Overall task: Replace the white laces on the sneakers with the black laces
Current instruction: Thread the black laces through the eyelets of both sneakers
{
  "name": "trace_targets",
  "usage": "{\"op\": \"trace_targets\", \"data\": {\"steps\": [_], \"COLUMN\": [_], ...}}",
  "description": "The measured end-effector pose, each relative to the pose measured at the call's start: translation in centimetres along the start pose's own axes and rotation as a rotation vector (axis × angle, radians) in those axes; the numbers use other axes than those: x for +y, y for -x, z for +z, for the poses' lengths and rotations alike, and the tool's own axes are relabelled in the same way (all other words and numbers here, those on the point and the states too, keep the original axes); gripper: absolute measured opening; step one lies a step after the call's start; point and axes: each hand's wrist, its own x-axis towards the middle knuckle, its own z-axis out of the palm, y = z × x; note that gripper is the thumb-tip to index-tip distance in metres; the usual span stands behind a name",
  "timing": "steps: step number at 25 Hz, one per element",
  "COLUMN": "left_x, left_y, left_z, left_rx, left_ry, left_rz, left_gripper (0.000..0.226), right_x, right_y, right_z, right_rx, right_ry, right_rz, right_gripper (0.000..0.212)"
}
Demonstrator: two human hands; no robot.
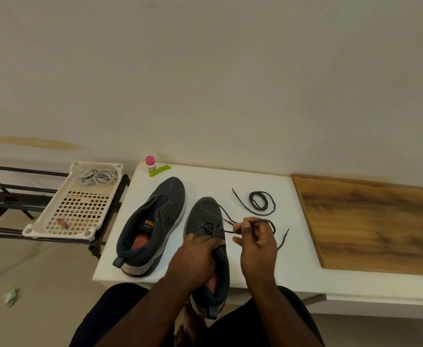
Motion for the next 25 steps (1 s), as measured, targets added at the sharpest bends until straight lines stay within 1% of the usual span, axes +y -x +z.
{"op": "trace_targets", "data": {"steps": [1,2,4,5,6,9,10,11,12,13,15,16,17,18,19,20,21,23,24,25], "left_x": [0.1,0.1,0.0,-0.1,-0.1,-0.2,-0.3,-0.3,-0.4,-0.5,-0.6,-0.7,-0.7,-0.7,-0.7,-0.7,-0.8,-1.0,-1.0,-1.1], "left_y": [0.0,0.0,0.1,0.1,0.2,0.1,0.1,0.1,0.0,0.0,0.0,0.0,-0.2,-0.3,-0.3,-0.3,-0.3,-0.2,-0.2,-0.2], "left_z": [0.0,0.0,0.0,0.1,0.2,0.2,0.2,0.2,0.3,0.3,0.6,0.7,0.8,0.9,0.9,0.9,1.0,1.0,1.0,0.9], "left_rx": [0.000,0.003,0.015,0.018,0.019,0.018,0.020,0.022,0.024,0.025,0.030,0.036,0.043,0.049,0.050,0.052,0.049,0.052,0.061,0.073], "left_ry": [0.003,0.008,0.018,0.018,0.020,0.025,0.020,0.018,0.020,0.023,0.023,0.023,0.025,0.030,0.035,0.037,0.035,0.040,0.053,0.076], "left_rz": [0.003,0.005,0.006,0.005,0.003,0.013,0.017,0.019,0.020,0.021,0.020,0.020,0.019,0.017,0.015,0.018,0.023,0.036,0.040,0.038], "left_gripper": [0.045,0.045,0.046,0.046,0.047,0.047,0.047,0.047,0.047,0.047,0.047,0.047,0.046,0.046,0.046,0.045,0.046,0.049,0.051,0.054], "right_x": [0.4,0.7,1.3,1.6,1.9,1.7,1.2,0.7,0.2,-0.1,-0.1,0.2,0.8,2.0,3.4,5.1,6.5,8.9,9.9,10.3], "right_y": [0.3,0.3,0.1,-0.2,-0.9,-3.2,-4.2,-5.3,-6.4,-7.5,-9.5,-10.3,-11.0,-11.9,-12.6,-13.1,-13.4,-13.8,-14.2,-14.4], "right_z": [-0.3,-0.5,-1.2,-1.8,-2.3,-4.1,-4.8,-5.6,-6.5,-7.7,-9.9,-10.6,-11.1,-11.5,-11.9,-12.1,-12.0,-11.6,-11.4,-11.1], "right_rx": [0.010,0.006,-0.061,-0.115,-0.178,-0.434,-0.505,-0.551,-0.583,-0.592,-0.515,-0.421,-0.282,-0.107,0.044,0.132,0.128,-0.050,-0.118,-0.142], "right_ry": [0.005,-0.001,-0.023,0.036,0.184,0.782,0.905,0.960,0.942,0.843,0.421,0.168,-0.021,-0.081,0.042,0.260,0.498,0.902,1.050,1.139], "right_rz": [0.100,0.247,0.587,0.700,0.745,0.681,0.679,0.689,0.724,0.783,0.884,0.892,0.857,0.779,0.680,0.592,0.531,0.461,0.400,0.355], "right_gripper": [0.007,0.007,0.008,0.007,0.010,0.038,0.043,0.044,0.042,0.040,0.038,0.038,0.037,0.034,0.030,0.030,0.033,0.036,0.034,0.028]}}
